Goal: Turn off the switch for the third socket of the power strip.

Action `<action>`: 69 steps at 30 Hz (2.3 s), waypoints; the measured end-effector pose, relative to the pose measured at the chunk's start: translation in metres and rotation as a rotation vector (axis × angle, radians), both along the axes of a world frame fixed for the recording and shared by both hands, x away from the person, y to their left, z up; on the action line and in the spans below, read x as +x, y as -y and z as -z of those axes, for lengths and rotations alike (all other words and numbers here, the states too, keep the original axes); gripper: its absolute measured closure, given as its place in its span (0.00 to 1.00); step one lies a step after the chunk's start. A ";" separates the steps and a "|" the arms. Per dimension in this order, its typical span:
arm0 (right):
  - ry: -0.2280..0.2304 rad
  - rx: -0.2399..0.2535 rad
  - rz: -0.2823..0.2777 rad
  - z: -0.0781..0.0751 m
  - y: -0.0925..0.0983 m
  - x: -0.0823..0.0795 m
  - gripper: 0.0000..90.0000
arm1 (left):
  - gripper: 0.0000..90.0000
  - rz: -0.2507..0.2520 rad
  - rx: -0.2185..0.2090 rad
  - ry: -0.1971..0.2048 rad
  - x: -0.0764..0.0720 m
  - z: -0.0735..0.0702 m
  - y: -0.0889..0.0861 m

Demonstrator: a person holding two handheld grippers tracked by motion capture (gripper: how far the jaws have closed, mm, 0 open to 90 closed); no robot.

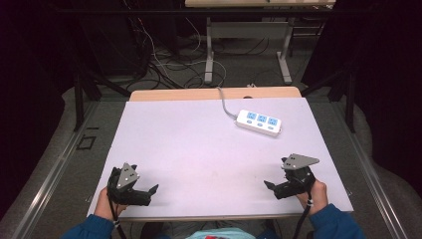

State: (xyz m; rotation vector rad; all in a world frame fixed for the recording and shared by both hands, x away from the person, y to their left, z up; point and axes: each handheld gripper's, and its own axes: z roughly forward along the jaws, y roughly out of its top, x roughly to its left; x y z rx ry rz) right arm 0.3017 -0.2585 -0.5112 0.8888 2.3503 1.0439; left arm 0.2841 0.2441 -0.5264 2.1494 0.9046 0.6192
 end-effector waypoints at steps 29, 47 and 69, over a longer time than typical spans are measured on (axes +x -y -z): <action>-0.020 0.006 0.045 -0.003 0.003 0.034 0.03 | 0.02 -0.001 0.015 0.000 0.002 0.001 0.001; -0.043 0.038 0.074 0.000 0.008 0.057 0.04 | 0.02 -0.001 0.022 -0.003 0.002 0.001 0.001; -0.073 0.037 0.105 0.003 0.009 0.090 0.05 | 0.02 -0.005 0.026 0.000 0.003 0.001 0.001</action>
